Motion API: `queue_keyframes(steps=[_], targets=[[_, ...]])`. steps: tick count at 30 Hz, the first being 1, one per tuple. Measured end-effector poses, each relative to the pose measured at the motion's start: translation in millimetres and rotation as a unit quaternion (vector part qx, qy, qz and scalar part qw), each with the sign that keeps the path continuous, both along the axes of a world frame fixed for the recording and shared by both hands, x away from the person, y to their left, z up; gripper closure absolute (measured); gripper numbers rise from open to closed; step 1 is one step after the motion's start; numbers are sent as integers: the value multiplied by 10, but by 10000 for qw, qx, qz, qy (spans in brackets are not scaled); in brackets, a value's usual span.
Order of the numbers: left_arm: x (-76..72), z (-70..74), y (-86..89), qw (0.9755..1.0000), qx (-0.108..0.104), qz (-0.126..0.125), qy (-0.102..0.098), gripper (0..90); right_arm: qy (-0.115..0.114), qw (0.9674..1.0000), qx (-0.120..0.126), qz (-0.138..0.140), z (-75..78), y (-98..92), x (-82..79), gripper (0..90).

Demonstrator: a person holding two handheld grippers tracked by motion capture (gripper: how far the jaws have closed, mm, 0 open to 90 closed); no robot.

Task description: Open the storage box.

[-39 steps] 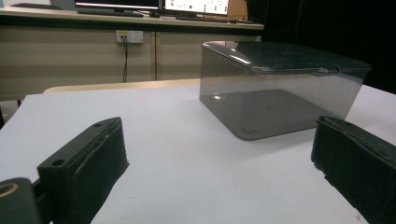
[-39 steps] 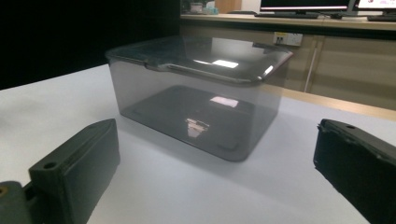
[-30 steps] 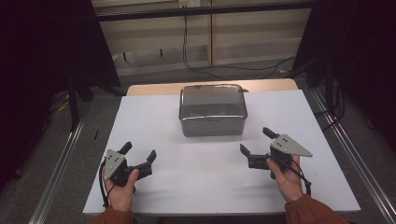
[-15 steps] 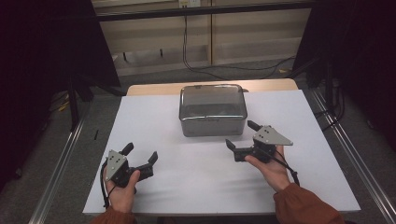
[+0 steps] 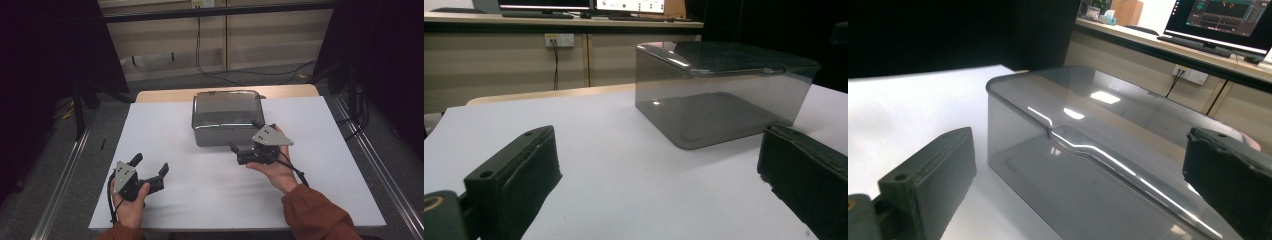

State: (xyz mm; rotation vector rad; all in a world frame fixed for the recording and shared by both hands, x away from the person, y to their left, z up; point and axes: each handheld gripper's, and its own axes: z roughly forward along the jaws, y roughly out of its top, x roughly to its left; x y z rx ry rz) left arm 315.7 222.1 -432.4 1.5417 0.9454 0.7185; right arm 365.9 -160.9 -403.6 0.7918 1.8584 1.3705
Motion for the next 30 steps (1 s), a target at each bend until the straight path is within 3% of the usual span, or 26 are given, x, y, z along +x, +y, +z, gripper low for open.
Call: queue_keyframes(steps=[2, 4, 5, 6, 8, 10, 11, 12, 14, 15, 18, 19, 20, 21, 22, 23, 26, 27, 29, 30], targets=[[5, -4, 6, 10000, -18, -22, 34, 31, 9, 10000, -75, 8, 4, 28, 6, 5], [8, -5, 14, 10000, -33, -13, 48, 31, -167, 9993, -322, 35, 15, 94, 26, 19], [8, -5, 14, 10000, -33, -13, 48, 31, -167, 9993, -322, 35, 15, 94, 26, 19], [4, -2, 15, 10000, -17, -11, 31, 31, -304, 9979, -574, 78, 6, 126, 48, 40], [2, -2, 13, 10000, -17, -13, 28, 31, -341, 9972, -663, 97, -3, 134, 64, 48], [1, -2, 15, 10000, -16, -11, 19, 31, -467, 9948, -899, 76, -21, 156, 89, 54], [1, -4, 21, 10000, -15, 4, 21, 31, -654, 9910, -1168, 66, -23, 181, 99, 76], [1, -4, 21, 10000, -15, 4, 21, 31, -654, 9910, -1168, 66, -23, 181, 99, 76], [3, -8, 34, 10000, -6, 30, 40, 31, -787, 9864, -1438, 92, -7, 220, 105, 127], [3, -8, 34, 10000, -6, 30, 40, 31, -787, 9864, -1438, 92, -7, 220, 105, 127], [0, -12, 45, 10000, 33, 33, 71, 31, -965, 9774, -1883, 28, 3, 259, 118, 151], [-1, -12, 49, 10000, 46, 33, 74, 31, -1083, 9715, -2110, 25, 2, 282, 118, 173], [-2, -16, 47, 9999, 49, 34, 89, 31, -1119, 9691, -2198, 39, 1, 292, 118, 180], [-2, -16, 47, 9999, 49, 34, 89, 31, -1119, 9691, -2198, 39, 1, 292, 118, 180], [-4, -17, 47, 9999, 57, 36, 87, 31, -1192, 9647, -2348, 71, -7, 309, 116, 198], [-4, -17, 47, 9999, 57, 36, 87, 31, -1205, 9629, -2413, 95, -12, 315, 115, 211], [-6, -16, 53, 9999, 111, 36, 94, 31, -1201, 9596, -2540, 139, -28, 333, 118, 233], [-5, -17, 54, 9999, 112, 35, 100, 31, -1206, 9573, -2623, 166, -29, 337, 119, 249], [-3, -20, 55, 9999, 116, 30, 120, 31, -1311, 9493, -2855, 148, -35, 345, 121, 285], [-3, -20, 55, 9999, 116, 30, 120, 31, -1311, 9493, -2855, 148, -35, 345, 121, 285]])
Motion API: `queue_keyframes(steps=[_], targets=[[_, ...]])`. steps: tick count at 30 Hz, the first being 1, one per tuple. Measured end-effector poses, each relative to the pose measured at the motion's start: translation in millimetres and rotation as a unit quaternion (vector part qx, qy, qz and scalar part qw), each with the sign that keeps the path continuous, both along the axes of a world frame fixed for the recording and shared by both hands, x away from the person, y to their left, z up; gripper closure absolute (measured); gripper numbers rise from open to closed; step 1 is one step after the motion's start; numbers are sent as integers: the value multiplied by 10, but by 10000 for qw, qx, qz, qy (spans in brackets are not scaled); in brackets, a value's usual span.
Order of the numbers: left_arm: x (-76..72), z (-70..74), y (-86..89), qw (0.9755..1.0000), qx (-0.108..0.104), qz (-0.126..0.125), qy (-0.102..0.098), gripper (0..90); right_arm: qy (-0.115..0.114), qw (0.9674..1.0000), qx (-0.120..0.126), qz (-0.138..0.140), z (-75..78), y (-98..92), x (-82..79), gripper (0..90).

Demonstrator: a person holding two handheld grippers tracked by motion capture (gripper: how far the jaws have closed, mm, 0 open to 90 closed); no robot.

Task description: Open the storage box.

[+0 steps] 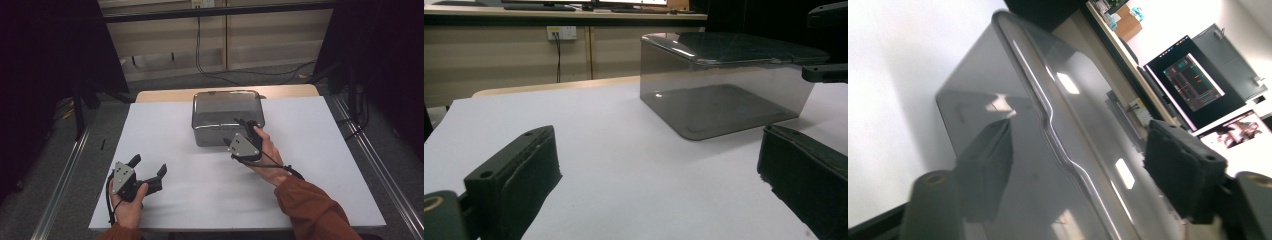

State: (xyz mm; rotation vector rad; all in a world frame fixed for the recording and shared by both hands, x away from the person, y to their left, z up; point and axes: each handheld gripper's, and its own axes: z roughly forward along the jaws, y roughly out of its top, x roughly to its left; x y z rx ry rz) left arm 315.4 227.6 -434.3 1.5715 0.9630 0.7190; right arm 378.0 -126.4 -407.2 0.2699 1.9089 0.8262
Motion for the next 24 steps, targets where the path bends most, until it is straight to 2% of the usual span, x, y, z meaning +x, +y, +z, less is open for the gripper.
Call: queue_keyframes(steps=[2, 3, 4, 5, 6, 7, 8, 9, 10, 13, 14, 17, 19, 21, 22, 24], targets=[[0, 1, -3, 10000, -2, -1, -7, 31, -52, 9998, -207, 4, -16, 13, 9, 330], [0, 1, -3, 10000, -2, -1, -7, 31, -52, 9998, -207, 4, -16, 13, 9, 330], [-1, 1, -3, 10000, -2, -3, -8, 31, -100, 9992, -379, -3, -34, 24, 15, 357], [-1, 1, -3, 10000, -2, -3, -8, 31, -100, 9992, -379, -3, -34, 24, 15, 357], [0, 1, -1, 10000, 4, -1, -6, 31, -243, 9979, -594, 1, -47, 39, 14, 385], [0, 1, 0, 10000, 14, -4, -2, 31, -243, 9979, -594, 1, -47, 39, 14, 385], [1, 1, 0, 10000, 9, -3, 1, 31, -419, 9954, -866, 1, -57, 61, 7, 420], [1, 1, 0, 10000, 14, -5, 2, 31, -419, 9954, -866, 1, -57, 61, 7, 420], [3, 2, 2, 10000, 35, -18, 1, 31, -507, 9937, -1004, 19, -69, 80, 2, 447], [3, 2, 1, 10000, 43, -20, 7, 31, -547, 9920, -1135, -1, -91, 95, -1, 472], [3, 2, 1, 10000, 25, -20, 9, 31, -610, 9893, -1323, -9, -120, 106, 4, 498], [2, 2, 5, 10000, 26, -3, 10, 31, -615, 9883, -1398, -16, -139, 114, 2, 515], [3, 1, 4, 10000, -3, 22, 22, 31, -736, 9849, -1567, -2, -155, 135, -3, 539], [7, 0, 5, 9999, -81, 45, 58, 31, -766, 9839, -1616, -27, -167, 143, -9, 552], [9, -1, 3, 9999, -64, 52, 66, 31, -852, 9803, -1780, -35, -191, 153, -11, 574], [8, 1, 7, 10000, -28, 27, 56, 31, -843, 9798, -1811, -33, -199, 157, -10, 586]])
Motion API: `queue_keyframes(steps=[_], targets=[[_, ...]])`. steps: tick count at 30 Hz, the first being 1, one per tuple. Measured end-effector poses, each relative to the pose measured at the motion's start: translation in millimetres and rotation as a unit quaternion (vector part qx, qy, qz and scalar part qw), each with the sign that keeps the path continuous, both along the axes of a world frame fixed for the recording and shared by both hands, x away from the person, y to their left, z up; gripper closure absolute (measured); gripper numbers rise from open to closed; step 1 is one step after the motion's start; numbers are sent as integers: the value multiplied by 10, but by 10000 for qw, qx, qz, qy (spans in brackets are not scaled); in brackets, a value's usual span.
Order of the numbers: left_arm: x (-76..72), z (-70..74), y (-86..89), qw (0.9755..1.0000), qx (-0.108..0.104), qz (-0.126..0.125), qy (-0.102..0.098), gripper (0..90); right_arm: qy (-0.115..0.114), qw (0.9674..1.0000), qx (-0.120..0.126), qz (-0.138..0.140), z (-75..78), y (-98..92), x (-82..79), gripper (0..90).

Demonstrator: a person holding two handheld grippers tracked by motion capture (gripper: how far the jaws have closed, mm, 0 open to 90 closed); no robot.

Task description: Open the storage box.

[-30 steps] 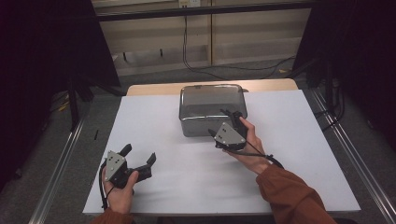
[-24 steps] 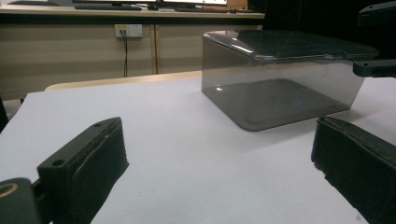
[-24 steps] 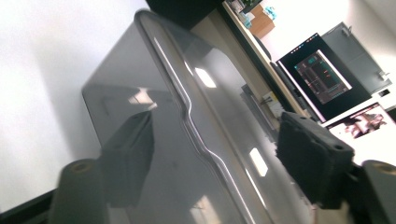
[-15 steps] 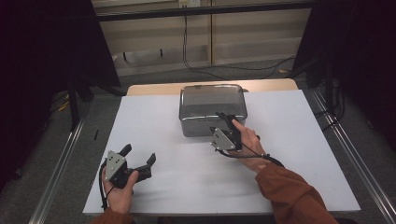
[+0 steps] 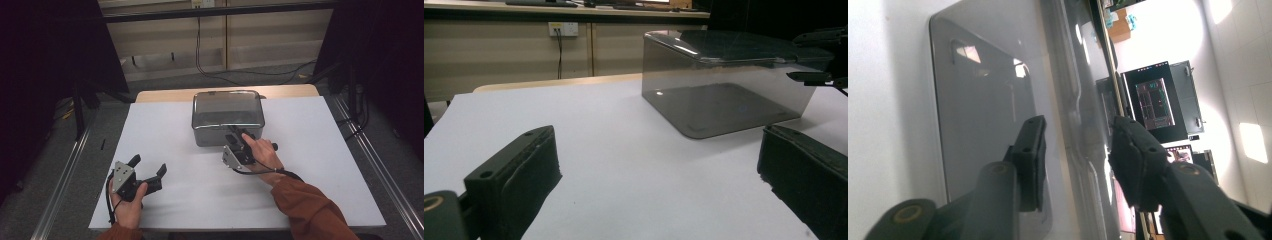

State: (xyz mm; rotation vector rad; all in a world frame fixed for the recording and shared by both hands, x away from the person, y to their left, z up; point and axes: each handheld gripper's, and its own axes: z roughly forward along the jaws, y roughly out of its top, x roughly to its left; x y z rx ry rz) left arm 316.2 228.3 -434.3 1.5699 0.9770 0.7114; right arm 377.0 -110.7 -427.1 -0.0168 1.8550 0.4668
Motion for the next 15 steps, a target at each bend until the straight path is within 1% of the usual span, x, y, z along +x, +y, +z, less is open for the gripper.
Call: queue_keyframes(steps=[2, 3, 5, 7, 8, 10, 11, 13, 15], targets=[[-3, 1, 0, 10000, -8, 1, -7, 31, -86, 9999, -103, -24, -17, 13, 1, 631], [-3, 1, 0, 10000, -8, 1, -7, 31, -86, 9999, -103, -24, -17, 13, 1, 631], [-2, 2, -1, 10000, 0, -14, -8, 30, -128, 9998, -150, 27, -21, 26, 6, 667], [-3, 2, 0, 10000, -46, -37, 26, 30, -164, 9996, -208, 11, -39, 30, 5, 691], [-1, 2, -3, 10000, -74, -37, 30, 31, -230, 9994, -253, 15, -44, 31, 9, 706], [2, 5, -2, 10000, -25, -42, 19, 31, -281, 9992, -270, -4, -45, 31, 14, 738], [4, 7, -3, 10000, -36, -45, 19, 31, -301, 9992, -263, -16, -41, 29, 17, 752], [4, 10, -3, 10000, -11, -58, 26, 31, -297, 9993, -244, -11, -40, 26, 17, 762], [5, 10, -3, 10000, -11, -65, 40, 31, -331, 9990, -285, 2, -39, 27, 16, 766]])
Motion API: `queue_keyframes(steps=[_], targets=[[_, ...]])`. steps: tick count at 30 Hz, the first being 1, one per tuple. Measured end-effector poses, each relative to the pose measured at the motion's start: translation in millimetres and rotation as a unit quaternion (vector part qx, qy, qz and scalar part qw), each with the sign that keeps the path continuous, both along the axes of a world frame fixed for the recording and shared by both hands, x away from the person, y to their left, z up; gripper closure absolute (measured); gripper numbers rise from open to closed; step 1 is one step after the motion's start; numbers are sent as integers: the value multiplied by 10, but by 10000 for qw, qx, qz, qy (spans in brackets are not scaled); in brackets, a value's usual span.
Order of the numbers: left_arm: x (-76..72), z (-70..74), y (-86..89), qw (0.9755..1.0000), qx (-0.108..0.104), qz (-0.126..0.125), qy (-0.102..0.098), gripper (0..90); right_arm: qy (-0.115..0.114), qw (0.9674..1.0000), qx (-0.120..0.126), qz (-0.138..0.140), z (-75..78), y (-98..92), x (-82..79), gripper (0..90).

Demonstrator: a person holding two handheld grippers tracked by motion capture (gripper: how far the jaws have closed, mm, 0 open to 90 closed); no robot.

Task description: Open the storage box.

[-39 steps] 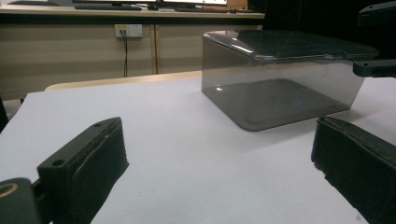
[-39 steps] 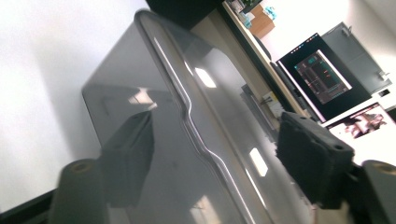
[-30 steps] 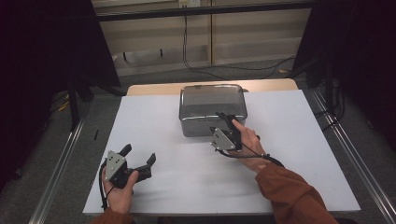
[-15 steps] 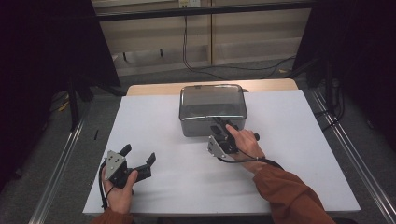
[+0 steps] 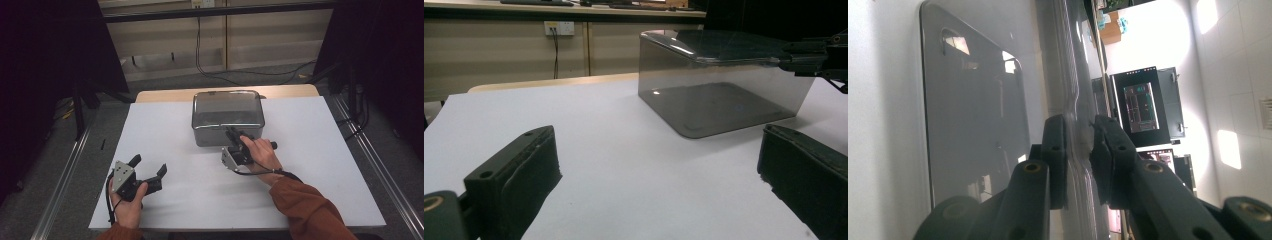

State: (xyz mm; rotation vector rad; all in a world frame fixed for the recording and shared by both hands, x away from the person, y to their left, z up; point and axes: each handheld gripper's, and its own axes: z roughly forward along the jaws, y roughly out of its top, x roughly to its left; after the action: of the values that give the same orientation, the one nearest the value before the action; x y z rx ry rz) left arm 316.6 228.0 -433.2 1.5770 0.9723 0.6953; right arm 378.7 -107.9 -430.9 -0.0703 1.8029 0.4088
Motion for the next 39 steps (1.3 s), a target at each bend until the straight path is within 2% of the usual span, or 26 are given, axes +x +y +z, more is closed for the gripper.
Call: queue_keyframes(steps=[6, 10, 17, 19, 21, 25, 28, 30, 31, 33, 39], targets=[[9, 21, -3, 10000, -80, -29, 42, 31, -31, 10000, -64, 1, 0, 2, -4, 772], [25, 41, -25, 9999, 9, -120, 54, 46, -16, 10000, -34, -32, 2, 3, -8, 772], [50, 50, -70, 9997, 6, -246, -4, 59, -54, 10000, -38, -3, 16, 0, -4, 777], [61, 64, -96, 9995, 196, -219, -102, 60, -48, 10000, 0, -4, 25, -8, -3, 777], [78, 76, -113, 9989, 294, -342, -134, 62, -53, 10000, -1, -4, 27, -9, -3, 777], [116, 76, -150, 9986, 195, -495, -42, 56, -66, 10000, 18, 7, 28, -9, -3, 778], [131, 79, -180, 9977, 34, -670, 13, 51, -84, 9999, 53, 26, 41, -13, 0, 779], [133, 100, -203, 9977, -144, -666, 50, 48, -81, 9999, 63, 42, 51, -18, 2, 779], [139, 113, -217, 9978, -96, -656, 22, 40, -99, 9999, 122, 27, 63, -27, 4, 780], [151, 122, -241, 9978, -134, -642, -11, 39, -99, 9998, 163, 18, 68, -30, 6, 780], [240, 89, -309, 9972, 42, -748, 75, 29, -92, 9998, 156, 24, 66, -31, 7, 780]])
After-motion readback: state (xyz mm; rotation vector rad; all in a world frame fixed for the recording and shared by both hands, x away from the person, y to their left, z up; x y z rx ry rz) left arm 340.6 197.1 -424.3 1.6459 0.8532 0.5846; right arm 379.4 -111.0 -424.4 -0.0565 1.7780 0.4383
